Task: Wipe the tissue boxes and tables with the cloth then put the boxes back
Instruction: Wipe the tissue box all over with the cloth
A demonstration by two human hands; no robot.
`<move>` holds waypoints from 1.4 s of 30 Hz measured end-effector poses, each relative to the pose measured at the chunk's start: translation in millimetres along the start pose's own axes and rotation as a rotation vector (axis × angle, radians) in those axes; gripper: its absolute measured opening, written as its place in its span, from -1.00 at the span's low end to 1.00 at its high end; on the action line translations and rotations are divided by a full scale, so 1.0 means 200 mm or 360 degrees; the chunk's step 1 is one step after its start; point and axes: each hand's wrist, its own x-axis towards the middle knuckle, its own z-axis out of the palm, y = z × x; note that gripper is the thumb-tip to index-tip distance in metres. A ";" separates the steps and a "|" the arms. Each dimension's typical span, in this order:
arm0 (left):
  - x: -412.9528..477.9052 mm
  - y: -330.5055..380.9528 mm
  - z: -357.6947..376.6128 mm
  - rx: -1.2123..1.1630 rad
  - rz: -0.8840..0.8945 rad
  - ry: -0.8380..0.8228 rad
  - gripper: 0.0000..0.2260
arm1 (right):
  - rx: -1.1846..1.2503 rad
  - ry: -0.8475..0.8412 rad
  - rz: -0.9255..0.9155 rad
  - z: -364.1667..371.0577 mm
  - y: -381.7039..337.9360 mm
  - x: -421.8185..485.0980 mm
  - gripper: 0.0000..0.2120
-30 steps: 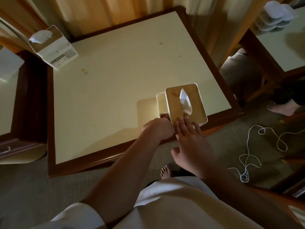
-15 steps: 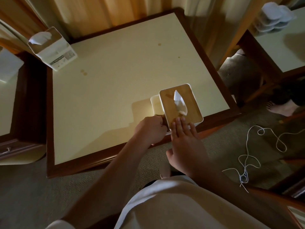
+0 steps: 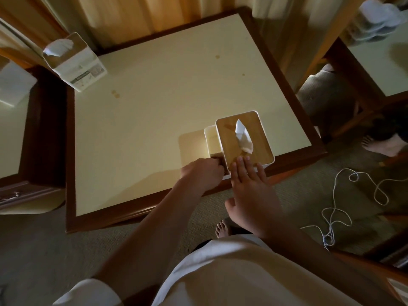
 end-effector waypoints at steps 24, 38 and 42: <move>0.14 0.06 -0.08 0.0032 -0.0195 -0.0696 -0.47 | -0.0030 -0.0058 0.0050 0.00 -0.03 0.01 -0.07; -0.05 0.15 -0.02 0.0328 -0.0046 0.0062 -0.77 | -0.0048 -0.0027 0.0062 0.01 -0.06 0.01 -0.07; -0.05 0.11 -0.04 0.0292 -0.0054 0.0003 -0.71 | -0.0091 -0.0050 0.0049 0.01 -0.06 0.00 -0.08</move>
